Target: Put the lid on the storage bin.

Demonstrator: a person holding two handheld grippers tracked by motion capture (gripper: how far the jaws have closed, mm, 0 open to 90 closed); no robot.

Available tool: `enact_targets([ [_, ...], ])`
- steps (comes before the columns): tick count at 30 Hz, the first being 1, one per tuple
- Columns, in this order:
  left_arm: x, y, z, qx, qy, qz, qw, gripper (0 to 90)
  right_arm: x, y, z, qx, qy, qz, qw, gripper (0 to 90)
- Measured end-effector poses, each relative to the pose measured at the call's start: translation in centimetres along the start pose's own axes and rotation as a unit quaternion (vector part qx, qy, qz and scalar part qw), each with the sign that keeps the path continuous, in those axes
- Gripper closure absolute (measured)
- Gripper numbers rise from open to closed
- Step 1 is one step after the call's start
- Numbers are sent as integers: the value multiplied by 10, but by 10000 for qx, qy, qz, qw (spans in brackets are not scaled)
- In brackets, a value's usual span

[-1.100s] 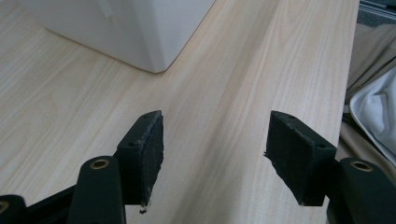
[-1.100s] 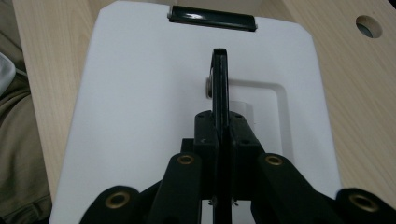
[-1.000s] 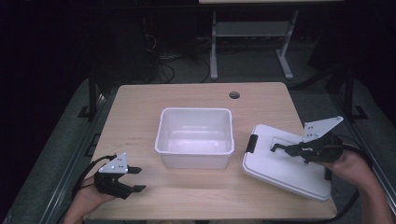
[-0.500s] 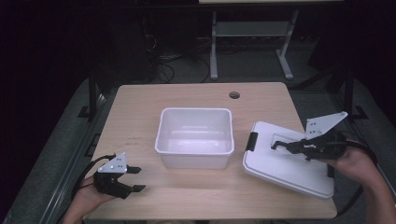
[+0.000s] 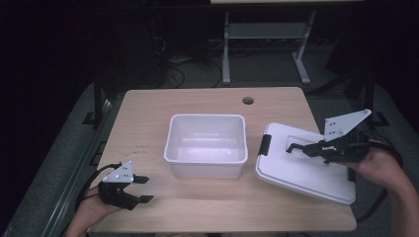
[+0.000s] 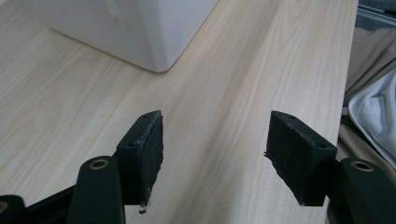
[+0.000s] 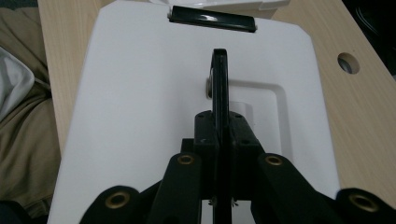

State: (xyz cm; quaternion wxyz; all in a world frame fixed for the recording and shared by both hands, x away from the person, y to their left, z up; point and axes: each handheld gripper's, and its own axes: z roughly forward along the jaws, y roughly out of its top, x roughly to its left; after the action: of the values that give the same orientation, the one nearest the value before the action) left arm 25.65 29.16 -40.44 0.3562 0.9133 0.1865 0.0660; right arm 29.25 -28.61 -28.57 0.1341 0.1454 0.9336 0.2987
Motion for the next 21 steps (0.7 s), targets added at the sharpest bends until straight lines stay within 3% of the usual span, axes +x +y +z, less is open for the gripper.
enact_targets([
  [21, 2, -1, 0, -13, -32, -30, 10000, 353, -7, 46, 10, -88, 134, -330, 9993, 840],
])
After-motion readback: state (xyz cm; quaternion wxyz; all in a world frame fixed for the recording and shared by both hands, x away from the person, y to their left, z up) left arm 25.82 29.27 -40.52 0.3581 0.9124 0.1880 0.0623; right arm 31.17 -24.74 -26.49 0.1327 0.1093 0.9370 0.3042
